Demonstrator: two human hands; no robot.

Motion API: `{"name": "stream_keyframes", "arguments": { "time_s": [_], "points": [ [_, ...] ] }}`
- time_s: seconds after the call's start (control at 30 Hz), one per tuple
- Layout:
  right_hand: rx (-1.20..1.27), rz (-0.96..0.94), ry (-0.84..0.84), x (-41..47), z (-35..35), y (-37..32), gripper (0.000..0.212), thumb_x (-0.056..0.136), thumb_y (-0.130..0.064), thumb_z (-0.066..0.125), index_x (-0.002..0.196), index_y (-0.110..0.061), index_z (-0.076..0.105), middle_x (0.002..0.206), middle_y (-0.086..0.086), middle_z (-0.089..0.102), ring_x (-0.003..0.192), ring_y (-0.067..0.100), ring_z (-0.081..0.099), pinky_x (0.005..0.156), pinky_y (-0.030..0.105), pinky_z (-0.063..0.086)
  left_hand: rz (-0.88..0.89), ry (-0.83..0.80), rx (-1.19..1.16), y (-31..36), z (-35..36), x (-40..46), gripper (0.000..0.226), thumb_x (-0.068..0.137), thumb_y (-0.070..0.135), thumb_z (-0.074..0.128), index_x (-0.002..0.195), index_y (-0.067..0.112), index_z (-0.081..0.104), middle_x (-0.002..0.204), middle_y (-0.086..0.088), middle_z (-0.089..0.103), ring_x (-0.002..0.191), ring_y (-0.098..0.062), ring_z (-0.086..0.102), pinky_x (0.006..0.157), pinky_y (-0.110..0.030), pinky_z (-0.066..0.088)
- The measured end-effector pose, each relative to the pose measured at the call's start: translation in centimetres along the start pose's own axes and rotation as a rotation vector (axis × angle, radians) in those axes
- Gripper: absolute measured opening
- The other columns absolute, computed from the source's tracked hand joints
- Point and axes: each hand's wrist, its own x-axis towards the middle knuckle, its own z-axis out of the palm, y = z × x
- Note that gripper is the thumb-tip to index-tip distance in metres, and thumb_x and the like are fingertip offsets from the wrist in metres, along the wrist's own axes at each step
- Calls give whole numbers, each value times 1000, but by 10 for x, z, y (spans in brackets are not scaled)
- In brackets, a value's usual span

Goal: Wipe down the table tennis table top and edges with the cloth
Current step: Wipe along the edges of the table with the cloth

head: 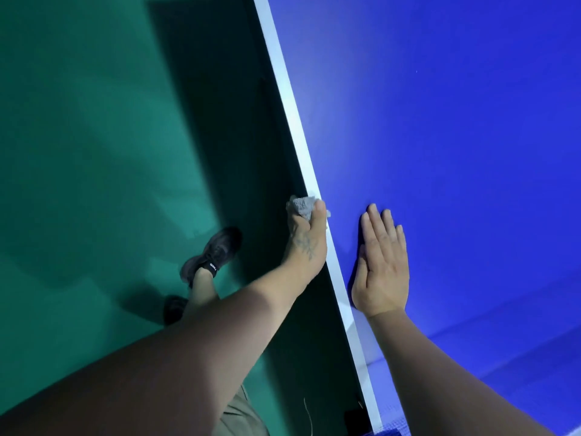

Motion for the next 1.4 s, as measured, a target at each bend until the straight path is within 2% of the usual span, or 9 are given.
{"name": "stream_keyframes", "arguments": {
  "time_s": [0.1, 0.2, 0.37, 0.57, 0.73, 0.87, 1.0, 1.2, 1.4],
  "points": [
    [15, 13, -20, 2, -3, -2, 63, 99, -1, 37, 162, -3, 40, 174, 8, 32, 164, 32, 23, 131, 60, 21, -56, -8, 60, 13, -5, 12, 102, 80, 83, 34, 155, 13, 32, 146, 1, 60, 140, -28, 50, 121, -48, 37],
    [37, 34, -22, 5, -6, -4, 59, 102, -4, 38, 161, -5, 44, 173, 6, 35, 163, 30, 25, 131, 59, 21, -9, 36, 21, 47, -15, 35, 64, 90, 62, 41, 131, 13, 47, 93, 12, 59, 91, -19, 54, 99, -40, 43],
    [102, 131, 18, 12, -6, -10, 46, 103, -20, 51, 145, -7, 63, 163, 4, 50, 155, 30, 41, 123, 59, 33, 74, 105, 68, 130, -44, 93, 48, 113, 47, 37, 139, 7, 46, 90, 11, 53, 78, -7, 46, 93, -32, 37],
    [184, -11, 82, 136, -16, -26, 43, 102, -24, 64, 141, -6, 64, 157, 5, 55, 141, 29, 54, 119, 41, 35, 138, 146, 42, 161, -49, 110, 50, 107, 54, 41, 137, 14, 47, 96, 11, 56, 82, -8, 50, 94, -35, 43],
    [167, -104, 67, 274, 7, -61, 51, 112, -28, 51, 159, -8, 47, 172, 5, 36, 160, 27, 32, 129, 47, 27, 61, 206, 35, 112, -28, 70, 76, 91, 67, 42, 129, 2, 56, 122, -27, 63, 111, -42, 61, 93, -37, 43],
    [82, -75, 2, 336, 22, -84, 60, 114, -38, 39, 168, -15, 31, 178, -1, 22, 165, 21, 16, 135, 45, 11, 0, 116, 80, 94, -28, 54, 73, 104, 58, 45, 147, -1, 48, 130, -4, 65, 132, -26, 55, 106, -19, 34],
    [28, -10, -6, 344, 22, -87, 61, 112, -41, 35, 168, -16, 32, 178, -4, 22, 166, 18, 13, 135, 43, 6, 1, 21, 82, 106, -38, 74, 104, 83, 80, 36, 157, 8, 31, 141, 1, 64, 142, -22, 49, 122, -44, 34],
    [36, 10, 7, 345, 21, -89, 59, 111, -36, 41, 166, -16, 37, 177, -5, 26, 165, 17, 14, 135, 45, 11, 117, 117, 27, 186, -63, 146, 50, 103, 57, 47, 122, 11, 51, 102, 3, 60, 83, -12, 52, 85, -32, 40],
    [26, 11, 13, 348, 22, -87, 59, 110, -32, 43, 166, -15, 36, 177, -4, 25, 166, 16, 14, 135, 45, 11, 161, 150, 20, 279, -91, 209, 34, 113, 43, 39, 125, 14, 52, 101, 8, 57, 81, -6, 49, 71, -14, 37]
  ]
}}
